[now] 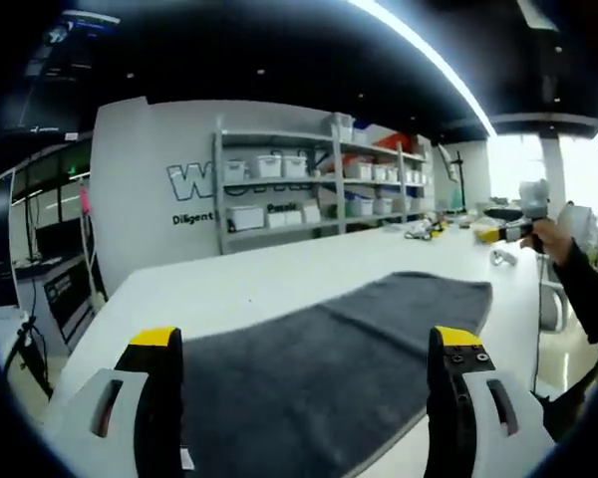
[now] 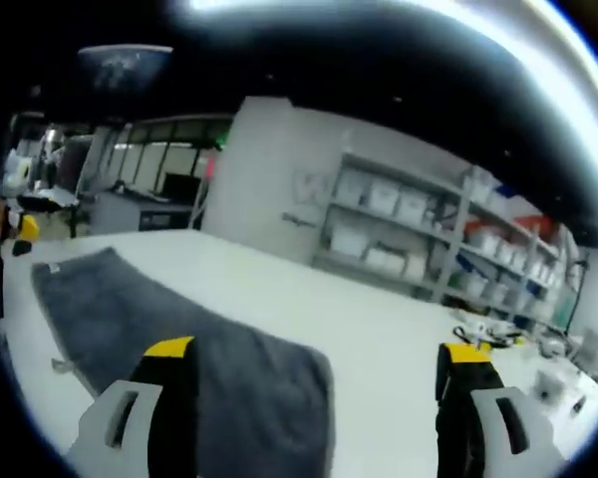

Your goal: Open the folded towel by lifting each exposed corner and separating the folded layers until the towel lies flat within the target outline without major curled edges

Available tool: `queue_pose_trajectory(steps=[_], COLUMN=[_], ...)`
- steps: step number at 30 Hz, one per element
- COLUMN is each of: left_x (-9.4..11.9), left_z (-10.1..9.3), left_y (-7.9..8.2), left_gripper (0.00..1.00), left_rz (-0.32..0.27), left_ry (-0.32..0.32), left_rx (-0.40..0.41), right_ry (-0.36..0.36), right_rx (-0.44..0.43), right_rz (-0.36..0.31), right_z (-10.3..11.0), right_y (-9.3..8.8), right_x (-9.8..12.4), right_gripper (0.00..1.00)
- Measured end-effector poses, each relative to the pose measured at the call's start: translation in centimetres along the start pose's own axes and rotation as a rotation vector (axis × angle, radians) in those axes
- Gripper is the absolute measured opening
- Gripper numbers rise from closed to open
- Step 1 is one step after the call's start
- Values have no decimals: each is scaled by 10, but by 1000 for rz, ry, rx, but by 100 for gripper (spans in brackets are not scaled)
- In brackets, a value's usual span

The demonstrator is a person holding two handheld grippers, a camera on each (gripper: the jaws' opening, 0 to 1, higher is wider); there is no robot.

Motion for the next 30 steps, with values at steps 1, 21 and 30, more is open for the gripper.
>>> queue_pose_trajectory(steps=[1,21,30], left_x=[2,30,55], left_z=[4,55,78], left_y=[0,-22,-36], left_gripper=[100,100,100], left_rz=[-3,18,-4], left_ry=[10,59,103], left_rx=[9,55,125], right_ry=[-3,8,7], right_rx=[0,-75,-76], right_rz=[4,-15,22], right_z=[0,13,22], right_y=[-4,-31,-52], right_x=[3,47,51], right_gripper=[100,100,100])
Point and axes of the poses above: the point that each gripper's makers call its tool centre point, and the gripper's own axes: x roughly backward along the fingers, z roughly to its left, y roughly out of its top, the point moved 7 cm from there along x, roughly backward along the fingers, and after that the axes turned 13 degrees about x, right-handed, at the moved point
